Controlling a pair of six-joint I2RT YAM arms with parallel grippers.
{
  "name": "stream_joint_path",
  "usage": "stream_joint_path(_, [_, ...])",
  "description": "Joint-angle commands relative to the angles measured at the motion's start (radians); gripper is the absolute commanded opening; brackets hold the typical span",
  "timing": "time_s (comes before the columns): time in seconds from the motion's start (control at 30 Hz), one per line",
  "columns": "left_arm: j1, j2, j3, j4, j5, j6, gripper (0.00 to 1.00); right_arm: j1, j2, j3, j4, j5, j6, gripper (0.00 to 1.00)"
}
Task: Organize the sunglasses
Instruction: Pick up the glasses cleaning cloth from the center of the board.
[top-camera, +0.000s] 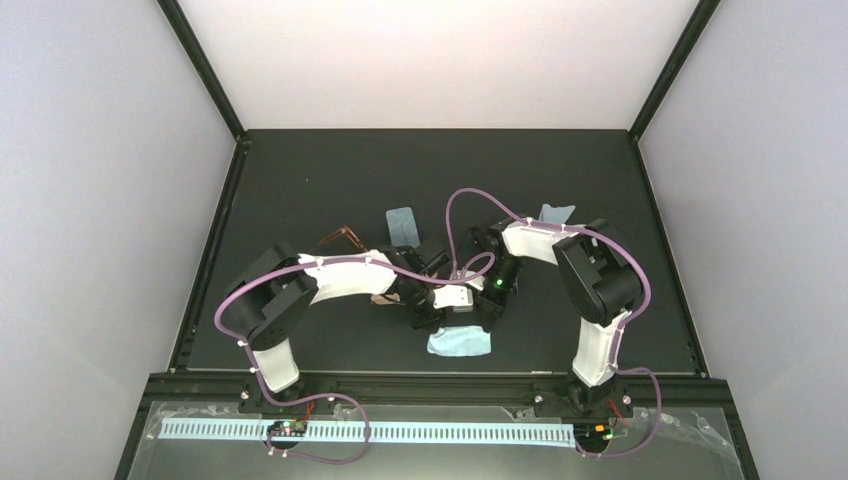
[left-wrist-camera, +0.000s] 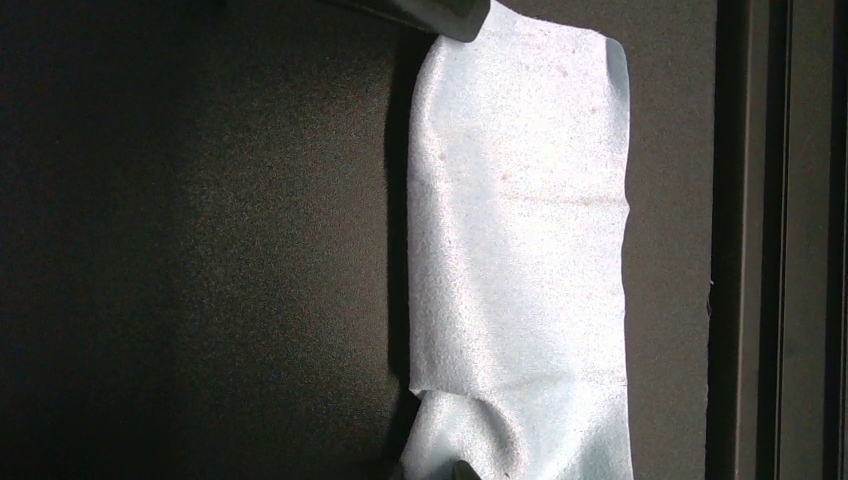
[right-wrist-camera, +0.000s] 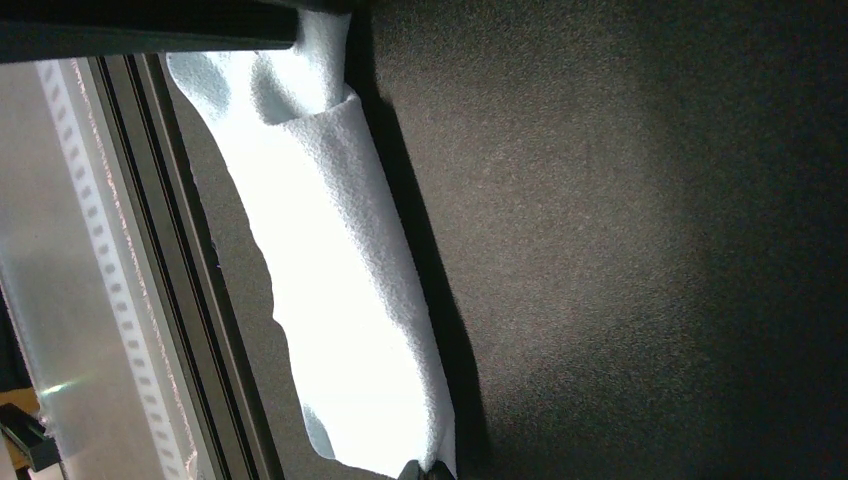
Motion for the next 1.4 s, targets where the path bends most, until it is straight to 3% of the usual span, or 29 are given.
stream_joint_path(0.0, [-0.002,0.011,0.031,0.004,0.014,-0.002,0.10,-0.004,-0.009,-0.006,0.005,0.014,0.004,0.01])
stream_joint_path(0.17, [-0.002,0.000,0.027,-0.007,0.017,-0.004,0.02,-0.007,-0.019,-0.012,0.000,0.025,0.003,0.01])
stream_joint_path(1.03, [0.018,-0.026,0.022,-0.024,0.011,-0.003,0.02,-0.038,-0.045,-0.030,-0.013,0.047,-0.013,0.02])
stream_joint_path(1.17, [0.019,-0.022,0.022,-0.017,0.009,-0.007,0.09,-0.038,-0.045,-0.030,-0.012,0.045,-0.012,0.02])
stream_joint_path(1.37, [0.020,-0.022,0.018,0.013,-0.001,-0.017,0.34,-0.038,-0.042,-0.028,-0.010,0.042,-0.013,0.02])
